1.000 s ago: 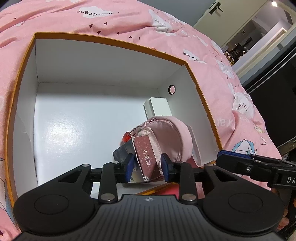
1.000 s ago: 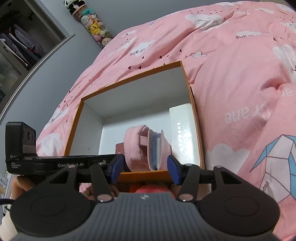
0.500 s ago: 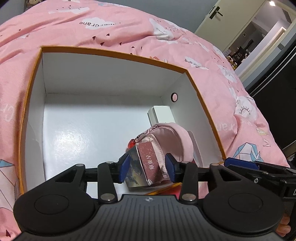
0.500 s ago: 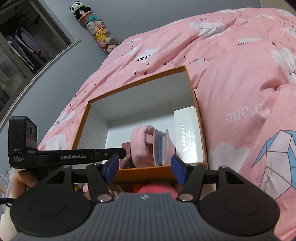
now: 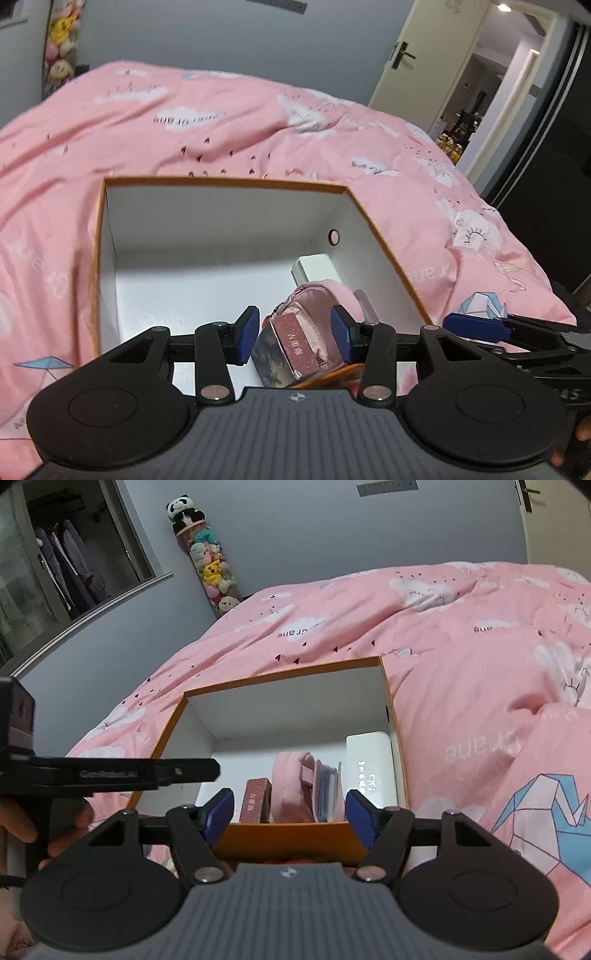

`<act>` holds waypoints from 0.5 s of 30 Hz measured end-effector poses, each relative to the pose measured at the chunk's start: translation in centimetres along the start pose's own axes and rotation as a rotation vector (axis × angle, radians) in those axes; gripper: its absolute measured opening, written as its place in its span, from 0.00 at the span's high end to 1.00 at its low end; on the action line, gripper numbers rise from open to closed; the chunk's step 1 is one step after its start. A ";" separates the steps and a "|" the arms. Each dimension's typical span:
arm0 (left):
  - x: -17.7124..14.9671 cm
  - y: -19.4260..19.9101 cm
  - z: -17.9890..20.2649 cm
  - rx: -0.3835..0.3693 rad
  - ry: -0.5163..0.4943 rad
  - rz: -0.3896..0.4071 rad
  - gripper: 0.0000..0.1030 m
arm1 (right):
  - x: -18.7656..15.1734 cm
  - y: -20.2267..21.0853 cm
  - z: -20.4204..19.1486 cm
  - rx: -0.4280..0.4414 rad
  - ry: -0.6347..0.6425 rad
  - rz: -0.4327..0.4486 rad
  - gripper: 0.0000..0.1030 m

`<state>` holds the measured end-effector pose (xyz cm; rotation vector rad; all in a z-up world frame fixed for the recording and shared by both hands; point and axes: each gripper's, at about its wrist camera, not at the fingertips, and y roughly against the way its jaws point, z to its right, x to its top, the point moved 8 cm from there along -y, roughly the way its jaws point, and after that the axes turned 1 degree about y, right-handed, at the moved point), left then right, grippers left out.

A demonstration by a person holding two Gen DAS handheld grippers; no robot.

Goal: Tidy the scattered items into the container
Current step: 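Lower the maroon box and pink pouch into the orange box and open both tools, then move the right tool to the crocheted doll while the left tool reaches the sailor bear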

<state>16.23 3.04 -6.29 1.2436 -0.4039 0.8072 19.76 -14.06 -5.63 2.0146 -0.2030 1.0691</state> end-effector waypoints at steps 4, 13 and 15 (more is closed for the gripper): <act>0.0 1.8 0.5 -0.001 -0.043 0.027 0.52 | -0.5 0.3 -0.7 -0.009 0.017 0.005 0.33; -0.9 5.1 -0.8 -0.018 -0.044 -0.021 0.49 | -2.5 0.9 -1.6 -0.004 -0.034 -0.037 0.33; -1.5 5.7 -1.4 -0.018 -0.037 -0.040 0.49 | -3.3 1.0 -1.8 -0.005 -0.049 -0.051 0.33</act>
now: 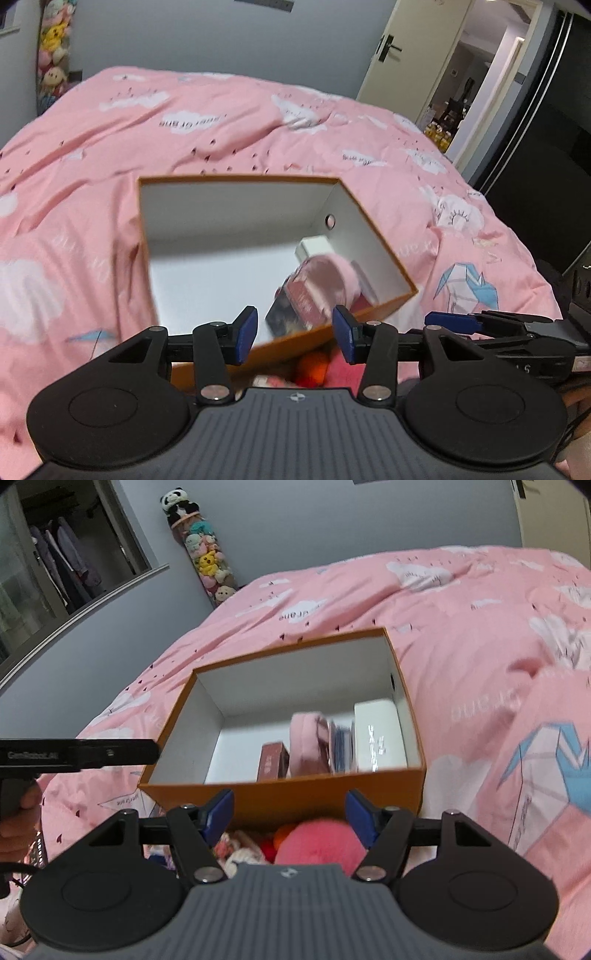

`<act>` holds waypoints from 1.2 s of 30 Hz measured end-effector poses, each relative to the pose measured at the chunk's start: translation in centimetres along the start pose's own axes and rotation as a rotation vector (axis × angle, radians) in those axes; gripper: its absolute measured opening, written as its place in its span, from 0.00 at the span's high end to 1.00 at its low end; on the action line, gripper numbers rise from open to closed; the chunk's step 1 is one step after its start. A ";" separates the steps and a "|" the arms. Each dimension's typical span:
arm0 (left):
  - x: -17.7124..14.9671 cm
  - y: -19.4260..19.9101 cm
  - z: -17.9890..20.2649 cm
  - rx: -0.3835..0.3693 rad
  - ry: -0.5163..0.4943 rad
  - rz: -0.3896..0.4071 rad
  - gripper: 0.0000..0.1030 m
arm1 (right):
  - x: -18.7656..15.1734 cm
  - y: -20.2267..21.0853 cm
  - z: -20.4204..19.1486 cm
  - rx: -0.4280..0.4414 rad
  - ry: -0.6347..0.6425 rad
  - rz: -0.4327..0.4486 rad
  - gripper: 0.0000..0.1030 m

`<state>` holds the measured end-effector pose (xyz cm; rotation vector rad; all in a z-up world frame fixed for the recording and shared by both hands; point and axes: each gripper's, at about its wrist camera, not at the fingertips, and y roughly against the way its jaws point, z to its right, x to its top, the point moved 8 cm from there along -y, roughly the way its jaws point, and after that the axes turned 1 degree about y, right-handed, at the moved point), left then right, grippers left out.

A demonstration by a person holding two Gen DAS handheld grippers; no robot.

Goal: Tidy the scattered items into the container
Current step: 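Move the right tool to the crocheted doll while the left tool reaches the sailor bear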

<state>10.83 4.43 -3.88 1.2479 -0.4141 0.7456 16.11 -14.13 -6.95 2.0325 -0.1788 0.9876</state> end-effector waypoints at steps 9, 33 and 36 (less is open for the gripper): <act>-5.0 1.4 -2.5 0.097 -0.021 -0.152 0.43 | -4.1 0.1 -1.5 -0.003 0.014 -0.102 0.33; -12.2 -4.0 -7.1 0.137 0.393 -0.493 0.36 | -6.7 -6.2 -8.1 0.113 0.673 -0.293 0.40; -12.5 -4.2 -7.2 0.141 0.398 -0.500 0.36 | -6.7 -7.4 -8.3 0.136 0.722 -0.315 0.40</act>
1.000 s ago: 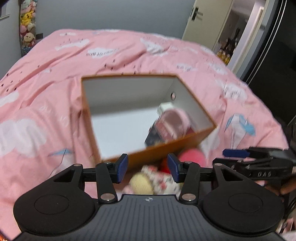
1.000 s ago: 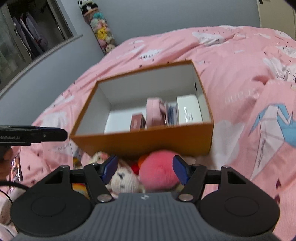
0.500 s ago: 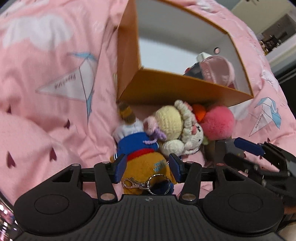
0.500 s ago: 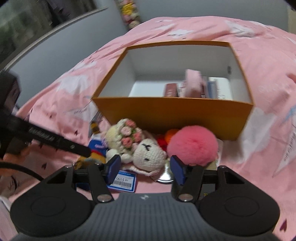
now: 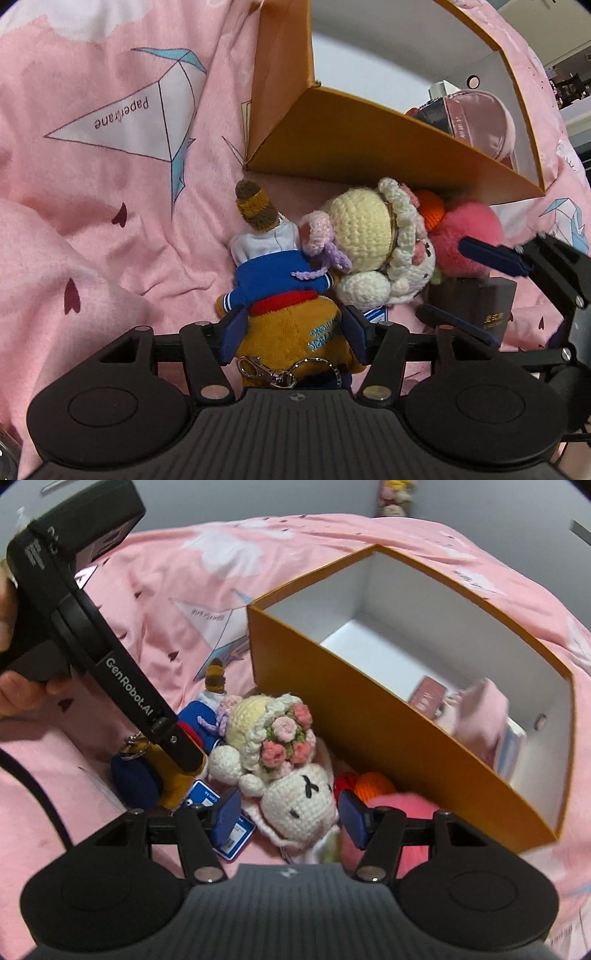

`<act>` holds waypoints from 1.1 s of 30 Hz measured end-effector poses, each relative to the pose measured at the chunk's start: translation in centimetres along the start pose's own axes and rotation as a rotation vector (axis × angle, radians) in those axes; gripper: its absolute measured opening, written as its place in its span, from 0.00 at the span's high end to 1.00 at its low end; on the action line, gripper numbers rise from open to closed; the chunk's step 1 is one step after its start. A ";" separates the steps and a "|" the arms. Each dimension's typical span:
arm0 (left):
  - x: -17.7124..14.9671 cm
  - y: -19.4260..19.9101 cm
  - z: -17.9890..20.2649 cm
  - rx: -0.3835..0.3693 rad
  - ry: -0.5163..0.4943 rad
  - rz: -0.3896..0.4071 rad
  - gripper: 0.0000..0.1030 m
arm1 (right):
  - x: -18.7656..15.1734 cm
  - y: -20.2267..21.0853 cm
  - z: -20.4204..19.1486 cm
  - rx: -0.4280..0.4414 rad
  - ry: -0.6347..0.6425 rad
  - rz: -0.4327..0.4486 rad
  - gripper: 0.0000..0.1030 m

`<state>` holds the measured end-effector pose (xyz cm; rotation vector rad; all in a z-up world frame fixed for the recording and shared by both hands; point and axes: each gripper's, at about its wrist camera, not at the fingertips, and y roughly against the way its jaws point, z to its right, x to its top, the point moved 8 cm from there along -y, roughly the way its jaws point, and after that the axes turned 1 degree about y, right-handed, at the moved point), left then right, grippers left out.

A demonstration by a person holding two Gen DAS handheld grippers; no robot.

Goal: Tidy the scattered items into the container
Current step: 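Move the right tool to the crocheted doll while the left tool reaches the sailor bear, then grasp the crocheted doll with the right tool while the left tool grasps the sailor bear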

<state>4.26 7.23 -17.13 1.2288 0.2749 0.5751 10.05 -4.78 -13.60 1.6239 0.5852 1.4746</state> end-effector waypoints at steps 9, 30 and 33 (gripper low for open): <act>-0.2 -0.6 0.1 0.001 0.011 0.006 0.36 | 0.6 -2.9 -0.6 0.055 0.176 -0.052 0.37; -1.1 2.3 0.4 0.009 -0.130 0.116 0.51 | 0.4 -0.9 1.2 0.183 -0.222 -0.078 0.49; -1.2 3.4 1.7 0.107 -0.307 0.184 0.66 | -0.2 0.4 1.5 0.189 -0.311 -0.084 0.49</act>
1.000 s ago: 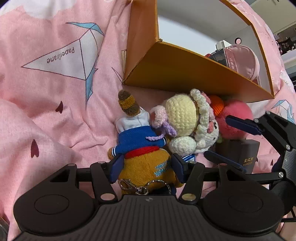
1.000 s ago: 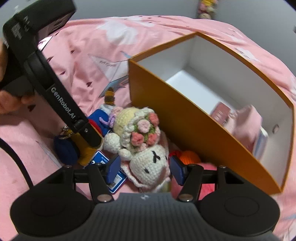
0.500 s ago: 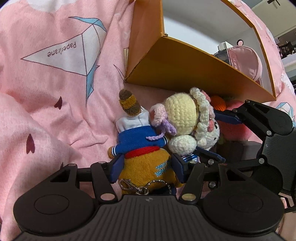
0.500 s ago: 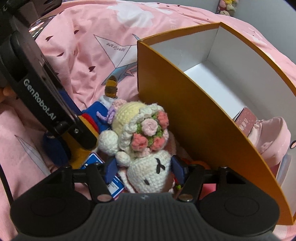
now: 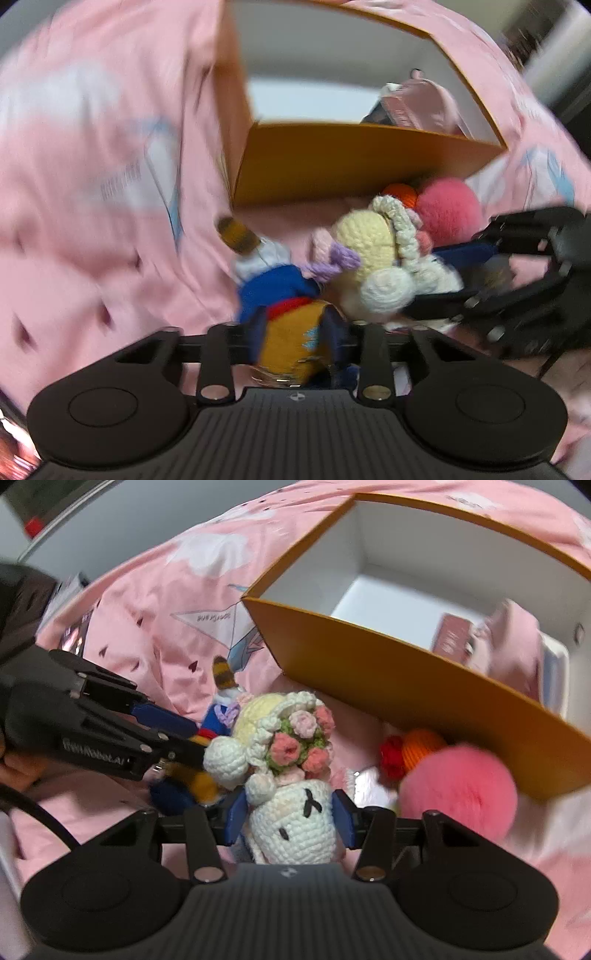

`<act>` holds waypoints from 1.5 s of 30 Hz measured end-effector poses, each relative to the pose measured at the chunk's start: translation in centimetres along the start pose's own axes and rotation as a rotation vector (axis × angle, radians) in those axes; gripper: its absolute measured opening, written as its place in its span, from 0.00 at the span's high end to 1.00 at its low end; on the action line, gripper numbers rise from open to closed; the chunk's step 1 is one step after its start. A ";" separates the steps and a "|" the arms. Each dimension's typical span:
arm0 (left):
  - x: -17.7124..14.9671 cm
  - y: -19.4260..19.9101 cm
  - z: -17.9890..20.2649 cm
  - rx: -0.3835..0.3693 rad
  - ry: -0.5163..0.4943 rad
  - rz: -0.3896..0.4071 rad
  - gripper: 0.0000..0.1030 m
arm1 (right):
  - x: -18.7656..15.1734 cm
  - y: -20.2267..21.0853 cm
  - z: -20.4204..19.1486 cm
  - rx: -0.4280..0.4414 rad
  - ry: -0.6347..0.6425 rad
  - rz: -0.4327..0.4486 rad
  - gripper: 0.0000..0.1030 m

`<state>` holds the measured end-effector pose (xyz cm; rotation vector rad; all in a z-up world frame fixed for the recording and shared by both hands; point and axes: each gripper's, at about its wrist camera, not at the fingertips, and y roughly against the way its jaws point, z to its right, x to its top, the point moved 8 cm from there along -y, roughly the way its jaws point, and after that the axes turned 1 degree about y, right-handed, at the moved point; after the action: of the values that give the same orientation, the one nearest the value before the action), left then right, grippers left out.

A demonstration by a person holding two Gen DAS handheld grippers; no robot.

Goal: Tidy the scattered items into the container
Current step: 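Grasp the crocheted doll with the right tool while the left tool grasps the sailor bear, then carry the crocheted doll and sailor bear over the orange box with both tools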

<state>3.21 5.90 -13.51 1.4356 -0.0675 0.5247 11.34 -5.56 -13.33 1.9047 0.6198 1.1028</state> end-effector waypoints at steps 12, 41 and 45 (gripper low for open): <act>0.0 -1.1 -2.9 -0.159 0.276 -0.107 0.41 | -2.1 -0.5 -0.9 -0.142 0.072 -0.026 0.39; -1.0 -2.4 -1.8 -0.160 0.329 -0.104 0.44 | -2.2 -1.8 1.0 0.006 -0.113 0.052 0.57; -0.1 0.2 -1.5 -0.155 0.278 -0.035 0.44 | -1.5 0.8 1.2 0.067 -0.198 0.135 0.57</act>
<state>2.70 7.30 -13.59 1.1999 0.1356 0.6710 11.65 -7.57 -13.71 2.1079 0.4277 0.9708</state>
